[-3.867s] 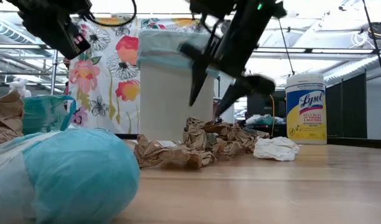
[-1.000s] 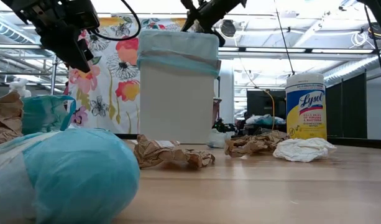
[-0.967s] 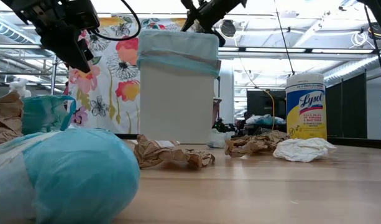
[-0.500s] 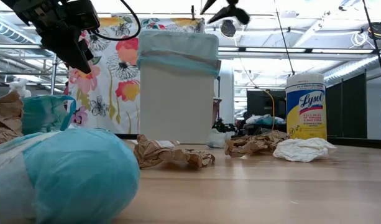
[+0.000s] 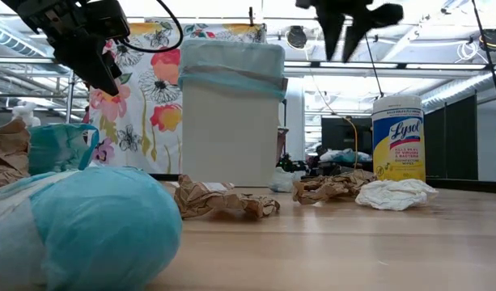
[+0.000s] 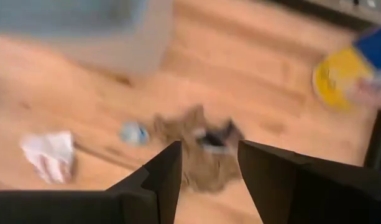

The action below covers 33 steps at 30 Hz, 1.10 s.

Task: Place trash/remove bag and relplace
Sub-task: Put the white paper into the white trash bin

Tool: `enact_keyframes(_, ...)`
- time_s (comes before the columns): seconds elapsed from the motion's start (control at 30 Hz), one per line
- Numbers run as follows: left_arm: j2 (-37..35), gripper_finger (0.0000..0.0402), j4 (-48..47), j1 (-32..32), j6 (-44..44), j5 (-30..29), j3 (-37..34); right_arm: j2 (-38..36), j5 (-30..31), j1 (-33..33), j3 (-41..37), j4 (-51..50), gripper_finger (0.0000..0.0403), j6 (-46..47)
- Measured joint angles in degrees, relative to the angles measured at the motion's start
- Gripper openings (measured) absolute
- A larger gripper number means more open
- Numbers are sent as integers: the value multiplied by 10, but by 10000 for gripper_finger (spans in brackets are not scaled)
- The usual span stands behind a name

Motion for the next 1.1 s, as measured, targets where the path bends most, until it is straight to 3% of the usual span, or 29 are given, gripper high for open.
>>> enact_keyframes(0.2, 0, 22, 0, 0, 0, 0, 0, -4, -89, 14, -165, 162, 148, 21)
enact_keyframes(0.33, 0, 22, 0, 0, 0, 0, 0, -8, -107, -6, -242, 258, 148, 13)
enact_keyframes(0.67, 0, 22, 0, 0, -1, 1, 0, -8, -125, -91, -345, 325, 148, -16)
enact_keyframes(0.87, 0, 22, 0, 0, -1, 3, 0, -9, -152, -127, -398, 416, 148, -50)
enact_keyframes(1.1, 0, 22, 0, 0, -3, 4, 0, -9, -173, -147, -465, 457, 135, -15)
